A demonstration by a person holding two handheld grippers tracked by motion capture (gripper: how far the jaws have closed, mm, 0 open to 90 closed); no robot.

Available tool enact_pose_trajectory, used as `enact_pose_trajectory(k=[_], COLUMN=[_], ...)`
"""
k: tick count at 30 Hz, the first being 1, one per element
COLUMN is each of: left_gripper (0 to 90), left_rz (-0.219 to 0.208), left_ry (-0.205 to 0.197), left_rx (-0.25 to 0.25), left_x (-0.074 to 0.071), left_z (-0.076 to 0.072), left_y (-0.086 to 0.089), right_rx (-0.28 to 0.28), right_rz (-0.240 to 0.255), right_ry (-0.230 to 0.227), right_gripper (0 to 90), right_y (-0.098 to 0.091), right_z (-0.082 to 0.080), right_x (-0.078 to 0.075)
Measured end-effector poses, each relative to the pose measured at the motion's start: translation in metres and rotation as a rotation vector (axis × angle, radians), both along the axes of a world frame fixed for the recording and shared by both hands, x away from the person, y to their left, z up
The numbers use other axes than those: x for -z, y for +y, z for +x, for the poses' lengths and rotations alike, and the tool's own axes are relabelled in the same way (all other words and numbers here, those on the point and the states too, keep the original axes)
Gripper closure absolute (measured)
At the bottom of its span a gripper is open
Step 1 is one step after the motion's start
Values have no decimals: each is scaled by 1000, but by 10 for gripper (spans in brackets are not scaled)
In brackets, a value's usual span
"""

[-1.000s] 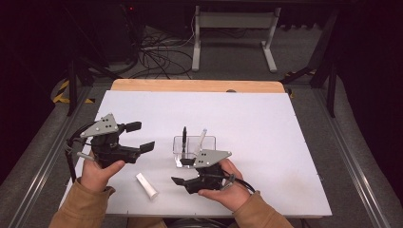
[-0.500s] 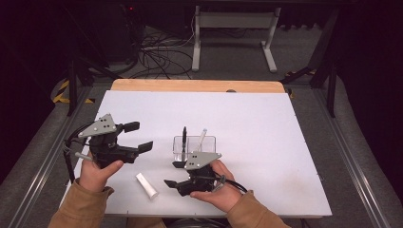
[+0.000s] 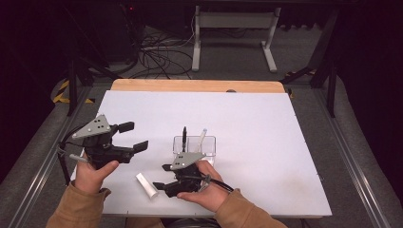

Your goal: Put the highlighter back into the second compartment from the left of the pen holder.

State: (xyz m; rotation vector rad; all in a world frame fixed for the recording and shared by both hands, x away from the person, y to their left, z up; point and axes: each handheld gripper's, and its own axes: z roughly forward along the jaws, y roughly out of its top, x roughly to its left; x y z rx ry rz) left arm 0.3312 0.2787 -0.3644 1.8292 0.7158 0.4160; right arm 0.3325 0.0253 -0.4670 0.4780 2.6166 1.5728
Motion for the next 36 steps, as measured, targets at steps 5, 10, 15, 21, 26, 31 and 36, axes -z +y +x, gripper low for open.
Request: enact_pose_trajectory(k=[5,10,15,21,26,31,36], left_gripper=[157,157,157,157,157,157,157], left_rz=[-4,-5,-2,-2,-8,-9,-8], left_ry=[4,3,0,3,6,9,5], left_rx=[-8,-14,-17,-19,-26,-26,-27], left_x=[0,0,0,0,0,0,0], left_z=[1,1,2,3,4,5,5], left_y=[2,4,5,5,7,7,8], right_rx=[10,9,5,4,1,-4,-1], right_rz=[-11,-31,-56,-85,-114,-137,-155], right_ry=[17,23,29,21,10,13,19], right_gripper=[364,363,361,358,361,370,391], right_y=[12,21,29,37,43,50,55], right_z=[-1,-1,-3,-4,-6,-8,-7], right_x=[4,8,12,14,17,23,27])
